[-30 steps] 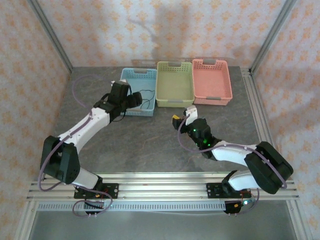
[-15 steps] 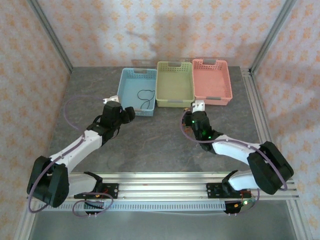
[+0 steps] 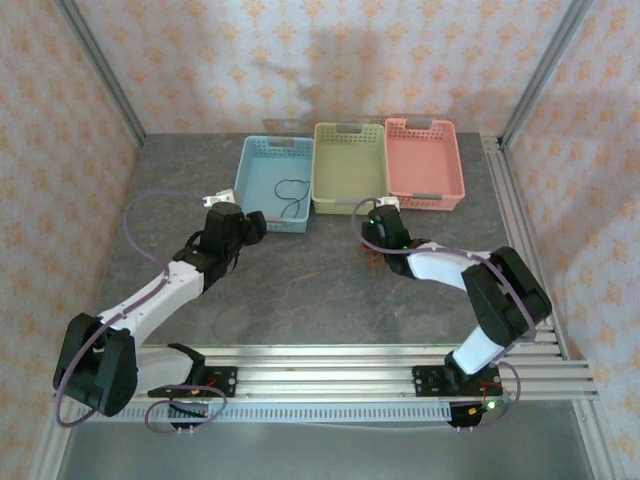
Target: Untangle the cables
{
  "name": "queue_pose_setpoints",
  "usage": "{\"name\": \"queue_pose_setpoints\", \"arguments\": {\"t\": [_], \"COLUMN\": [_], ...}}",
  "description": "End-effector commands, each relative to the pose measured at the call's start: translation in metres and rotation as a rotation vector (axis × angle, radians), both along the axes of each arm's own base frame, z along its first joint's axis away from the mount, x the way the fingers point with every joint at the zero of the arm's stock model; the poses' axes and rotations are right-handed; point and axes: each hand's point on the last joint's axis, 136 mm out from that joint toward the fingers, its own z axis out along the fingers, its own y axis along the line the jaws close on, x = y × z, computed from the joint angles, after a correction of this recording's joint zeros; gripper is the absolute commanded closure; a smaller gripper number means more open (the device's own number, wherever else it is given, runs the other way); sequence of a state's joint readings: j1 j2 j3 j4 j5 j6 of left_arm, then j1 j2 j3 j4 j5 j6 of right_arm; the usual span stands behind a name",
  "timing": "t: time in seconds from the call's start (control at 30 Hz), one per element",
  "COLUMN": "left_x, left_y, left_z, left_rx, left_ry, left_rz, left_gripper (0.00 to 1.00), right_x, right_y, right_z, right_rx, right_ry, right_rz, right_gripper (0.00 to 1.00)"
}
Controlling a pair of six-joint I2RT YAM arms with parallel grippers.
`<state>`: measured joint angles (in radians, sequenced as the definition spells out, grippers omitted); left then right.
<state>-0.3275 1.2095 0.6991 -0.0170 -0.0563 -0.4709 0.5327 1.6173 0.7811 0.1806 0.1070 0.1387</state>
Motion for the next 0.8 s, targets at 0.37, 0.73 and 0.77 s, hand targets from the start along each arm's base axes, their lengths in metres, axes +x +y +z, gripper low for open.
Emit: {"name": "queue_pose_setpoints", "arguments": {"t": [0.37,0.73,0.77], "left_x": [0.007,0.014,0.015], "left_y": [-0.006,-0.031,-0.034], "left_z": [0.005,0.004,0.004], "left_rx": [0.029,0.035,0.022], "left_ry": [-0.014,-0.009,-0.001], "left_rz": [-0.002,-0.087,-0.094], "left_gripper": [0.32,0.32,0.32], "right_x": [-0.011,-0.044,-0.044], "right_y": [0.035,0.105,0.106], "right_z": [-0.017,0.013,0.014], "right_rx": [0.072,0.170,0.171], "right_ry": [0.140,0.034,0.033], "right_rz": [0.159,0.502,0.505], "right_gripper": [0.99,1.00,1.00]}}
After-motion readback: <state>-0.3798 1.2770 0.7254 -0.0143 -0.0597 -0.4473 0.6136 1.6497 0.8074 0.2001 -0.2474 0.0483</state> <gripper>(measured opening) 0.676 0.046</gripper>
